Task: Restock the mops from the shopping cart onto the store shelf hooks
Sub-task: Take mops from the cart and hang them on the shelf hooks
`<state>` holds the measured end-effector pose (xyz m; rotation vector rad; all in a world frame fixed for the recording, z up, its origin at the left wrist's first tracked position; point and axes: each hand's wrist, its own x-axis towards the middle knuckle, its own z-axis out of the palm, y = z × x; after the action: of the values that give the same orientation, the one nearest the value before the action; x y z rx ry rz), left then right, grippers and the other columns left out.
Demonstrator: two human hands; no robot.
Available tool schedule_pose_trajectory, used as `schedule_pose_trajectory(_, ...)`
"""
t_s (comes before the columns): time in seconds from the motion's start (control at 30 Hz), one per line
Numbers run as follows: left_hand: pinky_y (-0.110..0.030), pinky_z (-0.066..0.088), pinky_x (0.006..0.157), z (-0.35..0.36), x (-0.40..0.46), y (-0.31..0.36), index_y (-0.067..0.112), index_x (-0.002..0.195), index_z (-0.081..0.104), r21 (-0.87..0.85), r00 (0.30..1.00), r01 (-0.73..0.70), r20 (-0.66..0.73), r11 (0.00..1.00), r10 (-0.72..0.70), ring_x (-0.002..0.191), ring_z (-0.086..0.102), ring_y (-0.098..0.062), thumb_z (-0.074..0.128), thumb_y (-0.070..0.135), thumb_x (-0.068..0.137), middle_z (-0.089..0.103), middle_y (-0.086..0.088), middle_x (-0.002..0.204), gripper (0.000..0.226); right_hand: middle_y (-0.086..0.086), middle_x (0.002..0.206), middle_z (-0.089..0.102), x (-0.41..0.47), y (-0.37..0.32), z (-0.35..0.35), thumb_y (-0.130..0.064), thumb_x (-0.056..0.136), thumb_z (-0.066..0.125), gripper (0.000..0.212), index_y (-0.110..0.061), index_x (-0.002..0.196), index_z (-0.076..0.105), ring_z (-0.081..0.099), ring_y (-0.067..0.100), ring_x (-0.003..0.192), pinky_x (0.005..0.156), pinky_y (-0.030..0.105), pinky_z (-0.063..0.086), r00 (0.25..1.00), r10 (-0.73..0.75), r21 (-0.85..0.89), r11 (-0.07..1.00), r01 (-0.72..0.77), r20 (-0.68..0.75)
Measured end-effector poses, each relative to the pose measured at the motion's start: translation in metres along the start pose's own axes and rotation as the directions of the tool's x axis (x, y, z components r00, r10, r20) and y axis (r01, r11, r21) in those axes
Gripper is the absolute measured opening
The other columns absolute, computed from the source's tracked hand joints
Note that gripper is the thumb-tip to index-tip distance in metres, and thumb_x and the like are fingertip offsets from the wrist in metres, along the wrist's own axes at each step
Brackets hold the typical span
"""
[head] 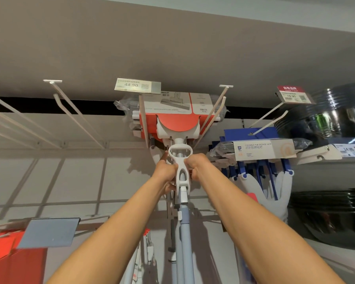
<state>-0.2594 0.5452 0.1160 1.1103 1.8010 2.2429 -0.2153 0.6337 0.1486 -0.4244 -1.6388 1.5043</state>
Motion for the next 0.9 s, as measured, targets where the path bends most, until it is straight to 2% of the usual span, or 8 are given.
schedule_pose_trajectory(0.17, -0.036, 0.058, 0.058, 0.004, -0.001, -0.003, 0.019, 0.118, 0.064, -0.06, 1.0, 0.026, -0.01, 0.998, -0.027, 0.059, 0.065, -0.022, 0.051, 0.012, 0.098, 0.071, -0.009, 0.079, 0.024, 0.016, 0.072, 0.055, 0.0, 0.002, 0.001, 0.01, 0.1, 0.035, 0.035, 0.007, 0.126, 0.058, 0.056, 0.026, 0.048, 0.021, 0.023, 0.034, 0.998, 0.053, -0.024, 0.998, -0.052, 0.029)
schedule_pose_trajectory(0.27, -0.031, 0.051, 0.057, 0.003, 0.005, -0.004, 0.016, 0.088, 0.066, -0.185, 0.999, 0.044, -0.022, 0.982, -0.049, 0.052, 0.063, -0.016, 0.039, 0.035, 0.107, 0.066, 0.0, 0.057, 0.038, 0.016, 0.078, 0.06, 0.014, 0.006, 0.009, 0.0, 0.104, 0.031, 0.036, 0.001, 0.128, 0.059, 0.057, 0.026, 0.059, 0.027, 0.025, 0.042, 0.993, 0.121, -0.029, 0.992, -0.121, -0.015)
schedule_pose_trajectory(0.33, -0.032, 0.049, 0.062, 0.003, 0.005, -0.005, 0.02, 0.083, 0.062, -0.211, 0.998, 0.045, -0.029, 0.976, -0.052, 0.058, 0.062, -0.015, 0.034, 0.038, 0.108, 0.064, 0.008, 0.048, 0.042, 0.017, 0.095, 0.066, 0.017, 0.008, 0.012, -0.003, 0.105, 0.032, 0.036, -0.002, 0.133, 0.055, 0.064, 0.028, 0.075, 0.051, 0.031, 0.055, 0.986, 0.164, -0.053, 0.985, -0.165, -0.016)
schedule_pose_trajectory(0.4, -0.033, 0.048, 0.064, 0.003, 0.003, -0.002, 0.021, 0.086, 0.061, -0.224, 0.998, 0.052, -0.033, 0.973, -0.06, 0.068, 0.059, -0.016, 0.031, 0.039, 0.108, 0.063, 0.012, 0.046, 0.042, 0.017, 0.12, 0.064, 0.017, 0.008, 0.016, -0.006, 0.104, 0.037, 0.037, -0.002, 0.138, 0.05, 0.065, 0.032, 0.106, 0.087, 0.04, 0.053, 0.985, 0.17, -0.038, 0.985, -0.169, 0.009)
schedule_pose_trajectory(0.47, -0.033, 0.045, 0.061, 0.003, -0.002, 0.001, 0.023, 0.086, 0.06, -0.193, 0.998, 0.047, -0.029, 0.98, -0.054, 0.068, 0.058, -0.015, 0.026, 0.04, 0.109, 0.062, 0.012, 0.044, 0.044, 0.017, 0.123, 0.066, 0.034, 0.011, 0.019, -0.011, 0.101, 0.048, 0.038, -0.002, 0.137, 0.053, 0.064, 0.034, 0.114, 0.098, 0.043, 0.053, 0.989, 0.145, -0.024, 0.989, -0.144, 0.042)
schedule_pose_trajectory(0.63, -0.021, 0.039, 0.027, 0.004, -0.027, 0.013, 0.024, 0.077, 0.053, -0.114, 0.999, 0.047, -0.009, 0.992, -0.048, 0.029, 0.054, -0.005, 0.021, 0.045, 0.11, 0.056, 0.01, 0.036, 0.05, 0.016, 0.092, 0.074, 0.0, 0.003, 0.013, -0.029, 0.101, 0.043, 0.036, -0.006, 0.098, 0.07, 0.07, 0.032, 0.083, 0.085, 0.043, 0.058, 0.991, 0.088, 0.192, 0.976, -0.106, 0.098)
schedule_pose_trajectory(0.77, -0.022, 0.039, 0.027, 0.003, -0.034, 0.018, 0.023, 0.077, 0.055, -0.12, 0.998, 0.06, -0.014, 0.991, -0.062, 0.027, 0.053, -0.007, 0.018, 0.056, 0.107, 0.057, 0.007, 0.037, 0.058, 0.012, 0.074, 0.061, -0.026, -0.003, 0.001, -0.045, 0.107, 0.029, 0.054, -0.008, 0.081, 0.058, 0.056, 0.025, 0.065, 0.063, 0.035, 0.048, 0.988, 0.089, 0.283, 0.951, -0.123, 0.128)
schedule_pose_trajectory(0.9, -0.021, 0.042, 0.03, -0.002, -0.042, 0.026, 0.022, 0.081, 0.056, -0.09, 0.999, 0.01, -0.03, 0.996, -0.012, 0.031, 0.055, -0.003, 0.018, 0.054, 0.107, 0.059, 0.009, 0.04, 0.056, 0.012, 0.076, 0.065, -0.041, -0.009, -0.002, -0.046, 0.107, 0.031, 0.049, -0.01, 0.089, 0.06, 0.057, 0.023, 0.061, 0.06, 0.032, 0.048, 0.988, 0.036, 0.307, 0.948, -0.081, 0.151)
